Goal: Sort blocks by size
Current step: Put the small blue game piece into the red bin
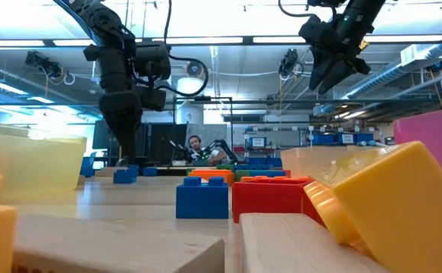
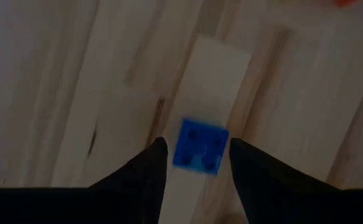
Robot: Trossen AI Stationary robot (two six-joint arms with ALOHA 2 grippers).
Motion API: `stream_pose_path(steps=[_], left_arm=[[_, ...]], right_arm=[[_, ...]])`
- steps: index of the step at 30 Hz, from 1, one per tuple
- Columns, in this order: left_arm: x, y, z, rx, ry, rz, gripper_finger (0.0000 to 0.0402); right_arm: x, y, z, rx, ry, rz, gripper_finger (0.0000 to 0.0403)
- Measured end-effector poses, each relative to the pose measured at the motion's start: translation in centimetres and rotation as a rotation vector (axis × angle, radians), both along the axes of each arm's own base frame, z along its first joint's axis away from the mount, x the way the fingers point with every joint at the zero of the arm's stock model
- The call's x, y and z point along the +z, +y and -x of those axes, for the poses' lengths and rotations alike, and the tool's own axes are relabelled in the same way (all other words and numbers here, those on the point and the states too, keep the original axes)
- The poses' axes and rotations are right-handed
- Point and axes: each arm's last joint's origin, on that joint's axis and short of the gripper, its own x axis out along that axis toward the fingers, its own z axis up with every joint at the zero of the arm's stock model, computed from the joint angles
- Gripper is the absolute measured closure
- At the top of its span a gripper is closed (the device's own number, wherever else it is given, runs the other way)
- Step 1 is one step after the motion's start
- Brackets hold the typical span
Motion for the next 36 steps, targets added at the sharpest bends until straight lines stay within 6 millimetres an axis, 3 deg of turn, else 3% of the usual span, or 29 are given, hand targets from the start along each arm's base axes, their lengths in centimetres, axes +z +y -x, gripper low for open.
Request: stream_pose_path(steps=[15,20,27,31,36], left_arm=[[0.1,-0.7,-0.7,-0.219,-0.023,-0.074,0.0137],[-0.4,-0.7,-1.0,-0.245,-0.016,-0.079,0.0136],[-3.9,-0.5,-1.6,-0.216,0.136,-0.024,0.0135],[-4.9,-0.4,-1.9,-0.191,0.174,-0.004,0.0136],[-5.0,-0.5,-1.9,-0.195,0.176,-0.002,0.0168]], right_arm=[[0.0,0.0,0.0,-0.006,-0.003,-0.003,0.0244],[0.0,0.0,0.0,-0.006,-0.003,-0.003,0.0244],[0.0,0.1,0.0,-0.001,-0.003,-0.003,0.0244],[0.0,0.3,-0.1,0.006,-0.003,-0.003,0.0244],[0.0,0.3,-0.1,-0.006,-0.009,-0.01,0.0244]])
